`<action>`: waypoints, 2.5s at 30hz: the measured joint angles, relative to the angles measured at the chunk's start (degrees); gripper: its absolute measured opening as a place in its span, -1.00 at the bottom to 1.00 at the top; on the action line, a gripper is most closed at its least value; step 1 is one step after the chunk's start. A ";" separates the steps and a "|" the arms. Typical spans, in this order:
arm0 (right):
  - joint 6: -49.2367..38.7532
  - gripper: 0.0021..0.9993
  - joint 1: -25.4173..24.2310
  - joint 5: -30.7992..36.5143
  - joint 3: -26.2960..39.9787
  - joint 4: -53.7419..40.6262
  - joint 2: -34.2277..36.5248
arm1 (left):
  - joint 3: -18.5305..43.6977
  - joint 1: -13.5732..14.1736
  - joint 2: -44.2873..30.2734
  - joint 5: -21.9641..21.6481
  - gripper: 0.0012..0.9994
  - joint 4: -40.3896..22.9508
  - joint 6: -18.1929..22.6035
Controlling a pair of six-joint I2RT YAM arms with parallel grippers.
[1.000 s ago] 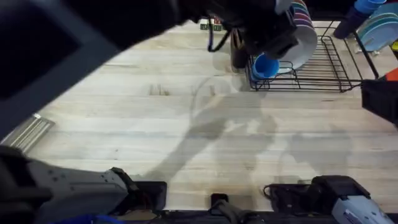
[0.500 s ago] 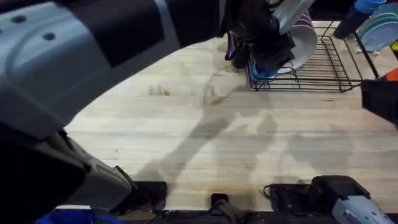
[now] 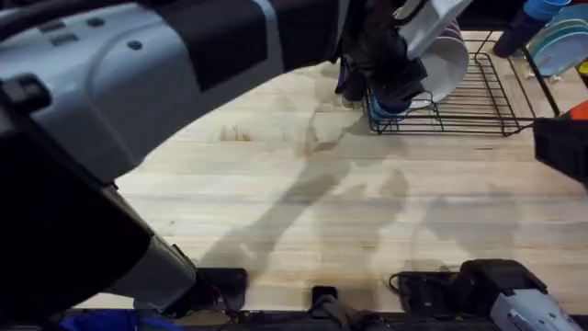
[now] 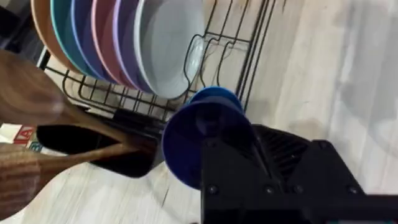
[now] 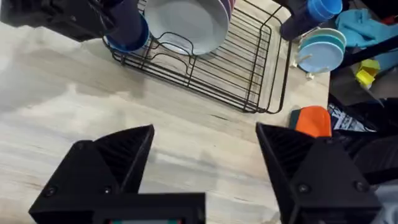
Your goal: Pick up the cup on the table and put them onto the rack.
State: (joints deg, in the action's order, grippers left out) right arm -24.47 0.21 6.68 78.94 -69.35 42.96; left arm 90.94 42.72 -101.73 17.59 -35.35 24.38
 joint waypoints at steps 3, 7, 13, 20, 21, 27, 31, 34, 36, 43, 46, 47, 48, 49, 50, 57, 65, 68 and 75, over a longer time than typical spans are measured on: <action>0.00 0.99 0.00 0.00 0.00 0.00 0.00 | 0.00 0.00 0.00 -0.94 -0.92 0.02 -0.01; 0.00 0.99 0.00 0.00 0.00 0.00 0.00 | 0.00 0.00 0.00 -1.18 -0.92 0.02 -0.02; -0.02 0.99 0.00 0.00 0.00 -0.01 0.00 | 0.00 0.00 0.00 -1.18 -0.92 0.05 -0.02; 0.00 0.99 0.00 0.00 0.00 0.01 0.00 | 0.00 0.02 -1.84 -1.14 -0.92 0.46 -0.02; -0.01 0.99 0.00 0.00 0.00 -0.01 0.00 | 0.00 0.08 -2.31 -1.14 -0.92 0.52 -0.02; -0.04 0.99 0.00 0.00 0.00 -0.01 0.00 | 0.00 0.55 -4.89 -1.25 -0.92 0.90 0.00; -0.90 0.99 0.00 0.00 0.00 -0.01 0.00 | 0.00 0.55 -5.35 -1.36 -0.92 0.92 0.00; -1.35 1.00 0.00 0.00 0.00 -0.01 0.00 | 0.00 0.56 -5.35 -1.36 -0.92 0.92 0.00; -1.53 0.99 0.00 0.00 0.00 -0.01 0.00 | 0.00 0.61 -5.35 -1.34 -0.82 0.89 -0.07; -1.70 0.99 0.00 0.00 0.00 -0.01 0.00 | 0.00 0.94 -5.38 -1.34 -0.57 0.87 -0.41; -1.73 0.99 0.00 0.00 0.00 -0.01 0.00 | 0.00 0.92 -5.38 -1.34 -0.53 0.87 -0.39; -1.73 0.99 0.00 0.00 0.00 -0.01 0.00 | 0.00 0.92 -5.38 -1.34 -0.51 0.87 -0.42; -1.73 0.99 0.00 0.00 0.00 -0.01 0.00 | 0.00 0.92 -5.37 -1.34 -0.50 0.87 -0.41; -1.73 0.99 0.00 0.00 0.00 -0.01 0.00 | 0.00 0.92 -5.35 -1.34 -0.49 0.87 -0.42; -1.73 0.99 0.00 0.00 0.00 -0.01 0.00 | 0.00 0.92 -5.35 -1.34 -0.47 0.87 -0.42; -1.73 0.99 0.00 0.00 0.00 -0.01 0.00 | 0.00 0.92 -5.35 -1.34 -0.35 0.47 -0.40; -1.73 0.99 0.00 0.00 0.00 -0.01 0.00 | -0.04 0.78 -2.39 -2.24 -0.22 -2.14 -0.43; -1.73 0.99 0.00 0.00 0.00 -0.01 0.00 | -0.04 0.24 0.85 -2.41 -0.08 -2.14 -0.39; -1.73 0.99 0.00 -1.92 0.00 -0.01 0.00 | -0.04 -4.75 6.76 -3.04 0.42 -3.36 -0.23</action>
State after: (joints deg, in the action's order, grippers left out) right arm -26.20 0.21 4.76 78.94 -69.36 42.96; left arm 90.89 37.97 -94.97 14.55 -38.72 24.15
